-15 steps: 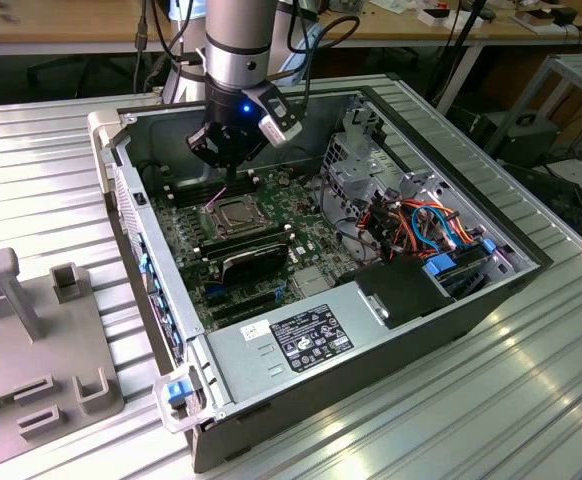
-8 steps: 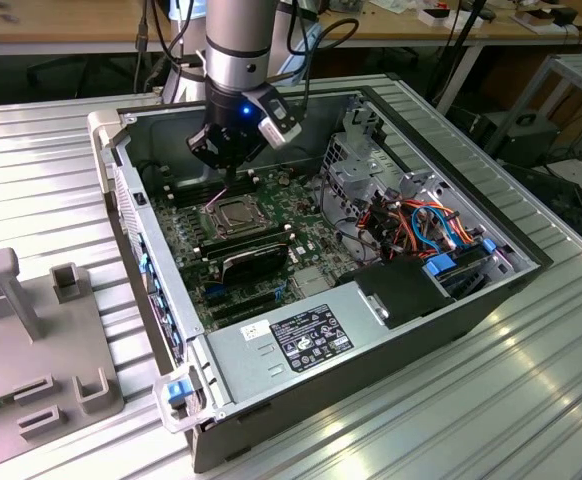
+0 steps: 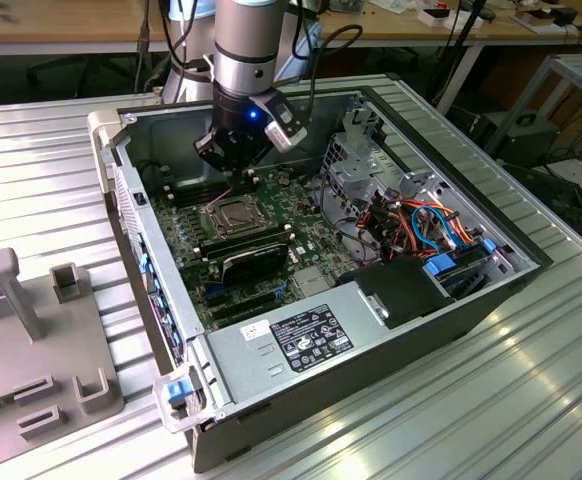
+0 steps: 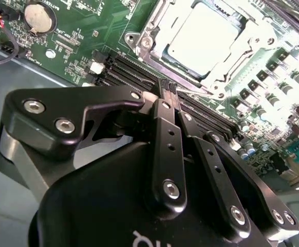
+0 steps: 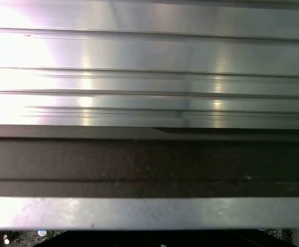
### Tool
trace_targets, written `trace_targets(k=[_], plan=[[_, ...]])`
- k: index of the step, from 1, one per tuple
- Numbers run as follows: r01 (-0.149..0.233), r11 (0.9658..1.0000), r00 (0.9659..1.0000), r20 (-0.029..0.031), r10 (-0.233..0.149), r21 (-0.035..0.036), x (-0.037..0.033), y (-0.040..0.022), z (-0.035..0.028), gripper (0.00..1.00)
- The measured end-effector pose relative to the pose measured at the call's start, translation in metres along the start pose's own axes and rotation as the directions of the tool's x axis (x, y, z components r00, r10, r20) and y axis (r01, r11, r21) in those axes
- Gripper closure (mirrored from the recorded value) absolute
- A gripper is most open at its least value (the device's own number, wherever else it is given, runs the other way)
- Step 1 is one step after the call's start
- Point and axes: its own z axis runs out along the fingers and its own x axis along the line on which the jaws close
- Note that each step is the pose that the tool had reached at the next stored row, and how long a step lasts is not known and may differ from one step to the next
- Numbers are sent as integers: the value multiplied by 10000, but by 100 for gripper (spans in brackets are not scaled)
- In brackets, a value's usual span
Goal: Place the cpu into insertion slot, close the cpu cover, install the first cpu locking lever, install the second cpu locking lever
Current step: 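Install the first cpu locking lever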
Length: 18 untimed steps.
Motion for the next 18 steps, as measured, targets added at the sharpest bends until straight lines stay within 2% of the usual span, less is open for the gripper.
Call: trace_targets(k=[5, 10, 18], plan=[[5, 10000, 10000, -2, -5, -11, -9, -1, 57, 89], [4, 10000, 10000, -11, -4, -12, -58, -3, 159, 89], [3, 10000, 10000, -13, -3, -14, -68, -4, 227, 89]])
